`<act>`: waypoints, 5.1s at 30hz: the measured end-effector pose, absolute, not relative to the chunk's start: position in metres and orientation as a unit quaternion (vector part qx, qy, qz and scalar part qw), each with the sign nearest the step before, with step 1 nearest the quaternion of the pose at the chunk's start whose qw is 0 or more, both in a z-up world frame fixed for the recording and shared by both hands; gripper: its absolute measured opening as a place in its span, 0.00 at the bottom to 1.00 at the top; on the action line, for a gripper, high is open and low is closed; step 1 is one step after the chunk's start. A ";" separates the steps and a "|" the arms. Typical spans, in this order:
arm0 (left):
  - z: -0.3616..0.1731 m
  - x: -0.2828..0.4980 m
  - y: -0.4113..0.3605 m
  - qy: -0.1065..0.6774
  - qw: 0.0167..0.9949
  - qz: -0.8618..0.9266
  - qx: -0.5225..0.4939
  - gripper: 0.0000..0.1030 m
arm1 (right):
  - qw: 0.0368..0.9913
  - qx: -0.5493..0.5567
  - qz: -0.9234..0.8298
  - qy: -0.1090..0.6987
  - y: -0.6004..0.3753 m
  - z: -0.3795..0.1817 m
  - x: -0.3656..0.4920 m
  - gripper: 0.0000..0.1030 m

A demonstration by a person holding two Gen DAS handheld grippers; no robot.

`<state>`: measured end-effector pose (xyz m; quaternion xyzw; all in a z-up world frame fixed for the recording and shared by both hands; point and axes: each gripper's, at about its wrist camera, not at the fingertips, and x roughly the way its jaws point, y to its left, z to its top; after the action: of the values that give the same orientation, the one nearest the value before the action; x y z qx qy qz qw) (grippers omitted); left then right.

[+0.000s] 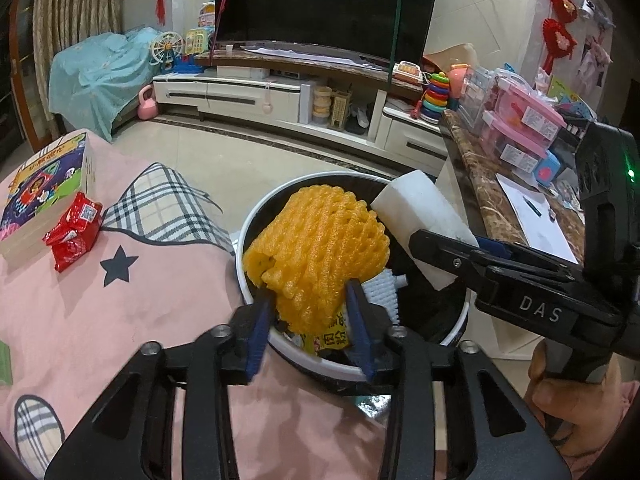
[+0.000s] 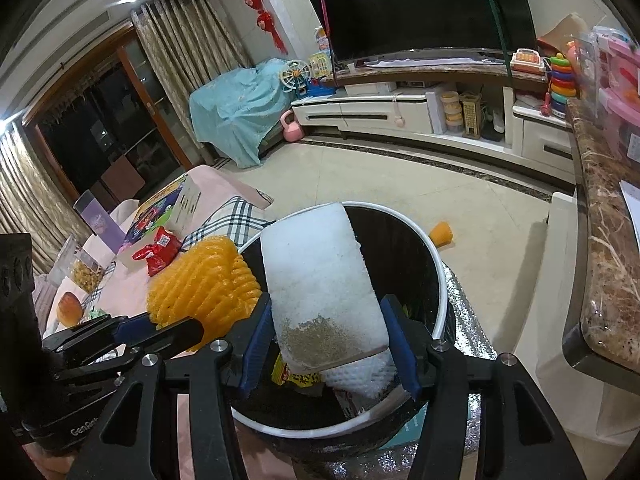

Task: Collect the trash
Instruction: 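Open the left tool to drop the foam net while the right tool drops the tissue pack, then move both open tools back over the table toward the carton and snack bag, then grasp the green milk carton with the left tool while the right tool grasps the red snack bag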

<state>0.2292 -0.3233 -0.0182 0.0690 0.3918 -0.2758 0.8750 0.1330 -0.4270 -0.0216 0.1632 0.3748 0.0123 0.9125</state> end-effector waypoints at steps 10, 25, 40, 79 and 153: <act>-0.022 0.222 -0.303 0.395 0.879 -0.263 0.050 0.60 | 0.913 0.173 0.003 0.370 -0.428 -0.019 0.129 0.74; -0.039 0.193 -0.203 0.408 0.893 -0.186 -0.016 0.64 | 0.913 0.189 0.053 0.358 -0.365 -0.019 0.114 0.90; -0.060 0.181 -0.098 0.424 0.896 -0.104 -0.086 0.64 | 0.899 0.174 0.122 0.382 -0.279 -0.032 0.115 0.90; -0.063 0.287 0.009 0.424 0.890 0.012 -0.168 0.79 | 0.880 0.159 0.144 0.423 -0.207 -0.070 0.223 0.91; -0.073 0.183 -0.025 0.414 0.906 -0.049 -0.074 0.49 | 0.878 0.179 0.158 0.414 -0.204 -0.078 0.144 0.57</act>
<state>0.1835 -0.0253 -0.0734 -0.0736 0.4143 -0.0490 0.9058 0.1437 -0.2039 -0.0783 0.1793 0.4139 0.1580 0.8784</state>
